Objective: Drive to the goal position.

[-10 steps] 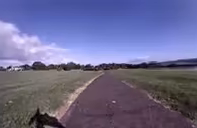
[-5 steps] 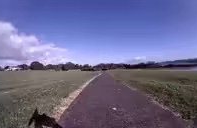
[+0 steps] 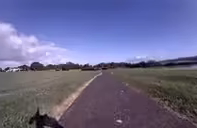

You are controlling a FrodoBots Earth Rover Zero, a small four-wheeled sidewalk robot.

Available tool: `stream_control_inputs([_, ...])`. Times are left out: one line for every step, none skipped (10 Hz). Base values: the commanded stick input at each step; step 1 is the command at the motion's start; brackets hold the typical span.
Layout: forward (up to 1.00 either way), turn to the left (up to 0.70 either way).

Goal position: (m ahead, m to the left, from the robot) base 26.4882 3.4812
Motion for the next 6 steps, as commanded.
stream_control_inputs([0.70,0.00])
stream_control_inputs([0.70,0.00])
stream_control_inputs([0.70,0.00])
stream_control_inputs([0.70,0.00])
stream_control_inputs([0.70,0.00])
stream_control_inputs([0.70,0.00])
